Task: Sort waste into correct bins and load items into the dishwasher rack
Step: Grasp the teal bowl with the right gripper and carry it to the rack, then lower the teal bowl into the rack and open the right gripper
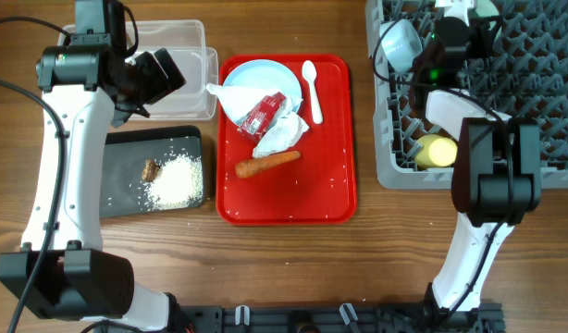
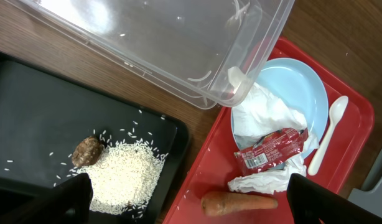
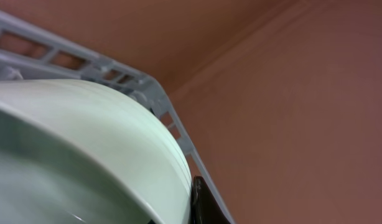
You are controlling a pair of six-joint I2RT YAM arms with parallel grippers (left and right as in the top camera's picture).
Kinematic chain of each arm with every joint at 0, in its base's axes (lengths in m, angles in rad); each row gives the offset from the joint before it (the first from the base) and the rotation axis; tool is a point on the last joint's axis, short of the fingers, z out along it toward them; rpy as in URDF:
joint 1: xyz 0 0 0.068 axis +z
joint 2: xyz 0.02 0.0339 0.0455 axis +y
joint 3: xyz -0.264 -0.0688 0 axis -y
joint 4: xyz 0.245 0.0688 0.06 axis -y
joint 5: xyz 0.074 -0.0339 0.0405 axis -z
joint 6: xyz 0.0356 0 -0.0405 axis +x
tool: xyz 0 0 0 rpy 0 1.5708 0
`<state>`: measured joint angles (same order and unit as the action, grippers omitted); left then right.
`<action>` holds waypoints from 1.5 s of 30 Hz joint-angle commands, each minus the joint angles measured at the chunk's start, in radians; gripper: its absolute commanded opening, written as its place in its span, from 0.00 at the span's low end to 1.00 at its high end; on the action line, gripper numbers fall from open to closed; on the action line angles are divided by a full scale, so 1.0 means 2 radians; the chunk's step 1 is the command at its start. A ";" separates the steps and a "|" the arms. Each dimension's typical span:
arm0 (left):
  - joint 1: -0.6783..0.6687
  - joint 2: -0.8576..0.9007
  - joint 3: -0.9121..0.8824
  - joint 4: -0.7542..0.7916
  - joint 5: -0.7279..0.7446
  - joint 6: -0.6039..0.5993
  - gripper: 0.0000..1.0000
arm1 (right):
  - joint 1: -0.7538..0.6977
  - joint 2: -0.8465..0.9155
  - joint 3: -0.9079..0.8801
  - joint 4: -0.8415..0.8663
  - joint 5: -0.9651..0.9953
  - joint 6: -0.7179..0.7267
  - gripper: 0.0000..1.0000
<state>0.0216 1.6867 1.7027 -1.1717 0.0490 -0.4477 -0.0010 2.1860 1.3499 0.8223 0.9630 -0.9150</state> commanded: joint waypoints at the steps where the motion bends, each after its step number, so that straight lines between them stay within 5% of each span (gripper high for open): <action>1: 0.002 0.001 0.002 0.000 -0.009 -0.003 1.00 | -0.009 0.009 0.003 0.007 0.002 -0.006 0.04; 17: 0.002 0.001 0.002 0.000 -0.009 -0.003 1.00 | 0.007 0.019 0.003 -0.002 -0.069 0.064 0.06; 21: 0.002 0.001 0.002 0.000 -0.009 -0.003 1.00 | 0.022 0.019 0.003 -0.002 -0.067 0.061 0.37; 25: 0.002 0.001 0.002 0.000 -0.009 -0.003 1.00 | 0.037 0.019 0.003 0.004 -0.059 -0.004 1.00; 38: 0.002 0.001 0.002 0.000 -0.009 -0.003 1.00 | 0.056 -0.016 0.003 0.178 0.014 -0.019 1.00; 45: 0.002 0.001 0.002 0.000 -0.009 -0.003 1.00 | 0.054 -0.062 0.003 0.199 0.019 -0.004 1.00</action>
<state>0.0216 1.6867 1.7027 -1.1717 0.0490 -0.4477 0.1104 2.1403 1.3499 1.2083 0.9745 -0.9482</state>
